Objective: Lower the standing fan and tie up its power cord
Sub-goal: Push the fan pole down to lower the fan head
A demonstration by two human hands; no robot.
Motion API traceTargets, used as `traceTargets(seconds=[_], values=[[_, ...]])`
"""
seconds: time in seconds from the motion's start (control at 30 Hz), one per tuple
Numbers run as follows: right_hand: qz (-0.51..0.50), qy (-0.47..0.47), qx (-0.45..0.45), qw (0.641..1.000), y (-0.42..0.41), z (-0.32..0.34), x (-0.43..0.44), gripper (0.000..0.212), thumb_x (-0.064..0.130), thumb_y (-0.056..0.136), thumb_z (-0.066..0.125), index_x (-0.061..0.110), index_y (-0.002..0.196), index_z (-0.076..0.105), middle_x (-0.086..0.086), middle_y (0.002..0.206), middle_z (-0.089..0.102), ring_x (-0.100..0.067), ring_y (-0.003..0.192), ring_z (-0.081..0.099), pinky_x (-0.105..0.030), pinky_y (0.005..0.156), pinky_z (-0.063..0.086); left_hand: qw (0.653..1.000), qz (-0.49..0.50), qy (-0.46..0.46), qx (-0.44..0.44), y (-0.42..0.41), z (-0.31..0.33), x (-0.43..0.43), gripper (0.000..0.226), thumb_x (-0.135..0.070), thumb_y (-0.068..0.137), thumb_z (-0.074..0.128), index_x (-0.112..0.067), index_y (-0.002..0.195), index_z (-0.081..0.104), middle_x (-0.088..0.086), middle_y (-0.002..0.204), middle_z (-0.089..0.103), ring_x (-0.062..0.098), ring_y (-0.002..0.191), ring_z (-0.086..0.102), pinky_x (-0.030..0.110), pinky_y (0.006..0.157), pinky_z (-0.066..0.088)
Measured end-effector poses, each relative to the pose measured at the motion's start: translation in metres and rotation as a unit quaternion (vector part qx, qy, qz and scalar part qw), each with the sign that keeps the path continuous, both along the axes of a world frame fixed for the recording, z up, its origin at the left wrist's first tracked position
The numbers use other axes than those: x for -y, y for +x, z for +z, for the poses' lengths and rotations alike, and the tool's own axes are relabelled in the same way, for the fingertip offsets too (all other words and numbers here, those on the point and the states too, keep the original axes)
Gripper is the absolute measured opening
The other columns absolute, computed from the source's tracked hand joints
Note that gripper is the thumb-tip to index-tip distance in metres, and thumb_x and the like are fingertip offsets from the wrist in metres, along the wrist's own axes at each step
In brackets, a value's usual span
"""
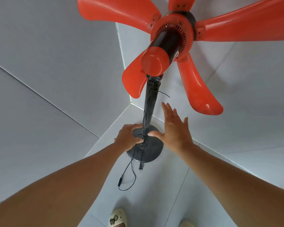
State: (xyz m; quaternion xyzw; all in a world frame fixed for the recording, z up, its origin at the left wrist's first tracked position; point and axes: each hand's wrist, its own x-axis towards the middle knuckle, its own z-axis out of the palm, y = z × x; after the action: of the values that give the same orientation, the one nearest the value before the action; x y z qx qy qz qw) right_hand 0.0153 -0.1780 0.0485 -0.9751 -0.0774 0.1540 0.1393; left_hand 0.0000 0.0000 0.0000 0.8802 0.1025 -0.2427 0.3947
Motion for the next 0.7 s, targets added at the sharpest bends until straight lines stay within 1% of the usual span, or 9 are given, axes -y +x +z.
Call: traceTargets(seconds=[0.13,0.23,0.3,0.43,0.53,0.6,0.63,0.67,0.7], values=[[-0.013,0.044,0.012,0.999,0.009,-0.008,-0.004,0.114,0.077,0.072,0.054,0.025,0.155,-0.003,0.000,0.166,0.000,-0.027,0.152,0.006,-0.064,0.115,0.012,0.999,-0.017,-0.021,-0.039,0.004,-0.018,0.008,0.057,-0.018,0.083,0.075,-0.034,0.134,0.056,0.003,0.155,0.031,0.028,0.143,0.029,0.054,0.116,0.025],[-0.024,0.073,0.008,0.997,0.010,-0.012,-0.013,0.119,0.082,0.066,0.055,0.024,0.156,0.001,0.002,0.166,0.003,-0.026,0.152,0.006,-0.065,0.114,0.013,0.998,-0.040,-0.021,-0.034,0.002,-0.035,0.009,0.026,-0.022,0.086,0.072,-0.031,0.110,0.069,0.000,0.149,0.042,0.026,0.139,0.036,0.058,0.114,0.024],[-0.036,0.077,0.013,0.996,0.011,-0.016,-0.021,0.121,0.083,0.065,0.055,0.022,0.156,0.004,0.000,0.165,0.007,-0.028,0.152,0.009,-0.066,0.113,0.015,0.998,-0.054,-0.007,-0.033,-0.005,-0.041,0.006,0.010,-0.026,0.089,0.068,-0.030,0.098,0.072,-0.003,0.142,0.049,0.024,0.134,0.042,0.058,0.113,0.026],[-0.063,0.089,0.030,0.994,0.013,-0.022,-0.035,0.108,0.076,0.076,0.054,0.017,0.155,0.011,-0.003,0.164,0.014,-0.031,0.150,0.016,-0.067,0.111,0.019,0.997,-0.054,0.016,-0.053,-0.024,-0.052,-0.005,0.008,-0.031,0.090,0.066,-0.029,0.093,0.074,-0.008,0.126,0.062,0.019,0.126,0.050,0.057,0.111,0.029],[-0.076,0.092,0.037,0.992,0.018,-0.025,-0.038,0.096,0.066,0.083,0.055,0.017,0.155,0.014,-0.004,0.164,0.017,-0.032,0.149,0.020,-0.067,0.111,0.021,0.988,-0.068,0.085,-0.107,-0.039,-0.060,-0.020,0.011,-0.030,0.091,0.063,-0.025,0.097,0.071,-0.007,0.119,0.066,0.019,0.121,0.054,0.049,0.108,0.035],[-0.080,0.086,0.036,0.992,0.021,-0.025,-0.037,0.093,0.063,0.086,0.055,0.018,0.155,0.013,-0.004,0.164,0.017,-0.032,0.149,0.021,-0.067,0.111,0.023,0.980,-0.075,0.120,-0.142,-0.048,-0.065,-0.032,0.011,-0.026,0.091,0.062,-0.019,0.094,0.070,-0.002,0.108,0.067,0.022,0.112,0.059,0.040,0.099,0.042],[-0.081,0.086,0.035,0.992,0.022,-0.026,-0.036,0.091,0.062,0.086,0.055,0.018,0.155,0.013,-0.004,0.164,0.017,-0.032,0.149,0.022,-0.067,0.112,0.023,0.979,-0.069,0.123,-0.150,-0.051,-0.066,-0.037,0.011,-0.022,0.090,0.063,-0.015,0.091,0.071,0.002,0.100,0.067,0.024,0.104,0.062,0.033,0.088,0.045],[-0.082,0.088,0.034,0.992,0.023,-0.026,-0.035,0.090,0.061,0.087,0.055,0.019,0.155,0.013,-0.004,0.164,0.017,-0.032,0.149,0.022,-0.066,0.112,0.024,0.980,-0.050,0.120,-0.150,-0.053,-0.065,-0.041,0.012,-0.019,0.088,0.064,-0.011,0.088,0.073,0.006,0.093,0.066,0.026,0.093,0.062,0.028,0.076,0.043],[-0.083,0.090,0.032,0.992,0.024,-0.025,-0.034,0.089,0.060,0.088,0.055,0.019,0.155,0.014,-0.004,0.164,0.017,-0.032,0.149,0.022,-0.066,0.112,0.024,0.983,-0.023,0.115,-0.142,-0.053,-0.062,-0.043,0.013,-0.016,0.087,0.064,-0.007,0.084,0.073,0.009,0.087,0.066,0.026,0.084,0.060,0.027,0.069,0.040]])
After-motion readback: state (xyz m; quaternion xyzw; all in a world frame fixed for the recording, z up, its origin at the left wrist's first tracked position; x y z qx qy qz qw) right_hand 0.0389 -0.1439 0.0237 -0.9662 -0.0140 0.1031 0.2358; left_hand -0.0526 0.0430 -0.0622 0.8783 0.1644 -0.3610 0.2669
